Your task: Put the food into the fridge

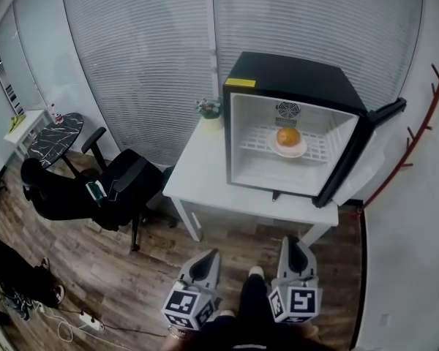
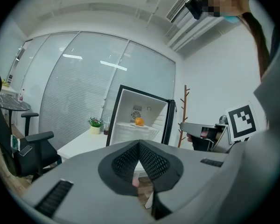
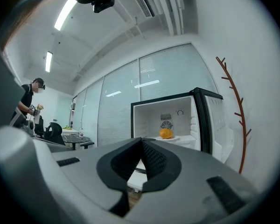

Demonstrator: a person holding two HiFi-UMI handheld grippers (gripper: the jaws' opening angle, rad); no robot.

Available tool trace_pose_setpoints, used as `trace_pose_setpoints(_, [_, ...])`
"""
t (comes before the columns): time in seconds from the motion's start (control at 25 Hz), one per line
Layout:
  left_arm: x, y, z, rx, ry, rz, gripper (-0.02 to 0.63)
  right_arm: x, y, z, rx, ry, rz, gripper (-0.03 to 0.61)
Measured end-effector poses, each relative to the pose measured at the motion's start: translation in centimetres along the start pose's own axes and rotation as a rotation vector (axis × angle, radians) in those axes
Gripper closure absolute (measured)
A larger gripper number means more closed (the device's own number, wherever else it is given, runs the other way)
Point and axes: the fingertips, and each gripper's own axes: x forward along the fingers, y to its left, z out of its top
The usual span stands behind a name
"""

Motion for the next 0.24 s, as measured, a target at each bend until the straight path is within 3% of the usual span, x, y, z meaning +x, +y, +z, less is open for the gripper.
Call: trace_pose_setpoints(0.24, [0.01, -0.33, -0.31, 0.011, -0.003, 0.005, 0.609, -0.33, -0.43, 0.53, -0.010, -0.004, 0.001, 0.584])
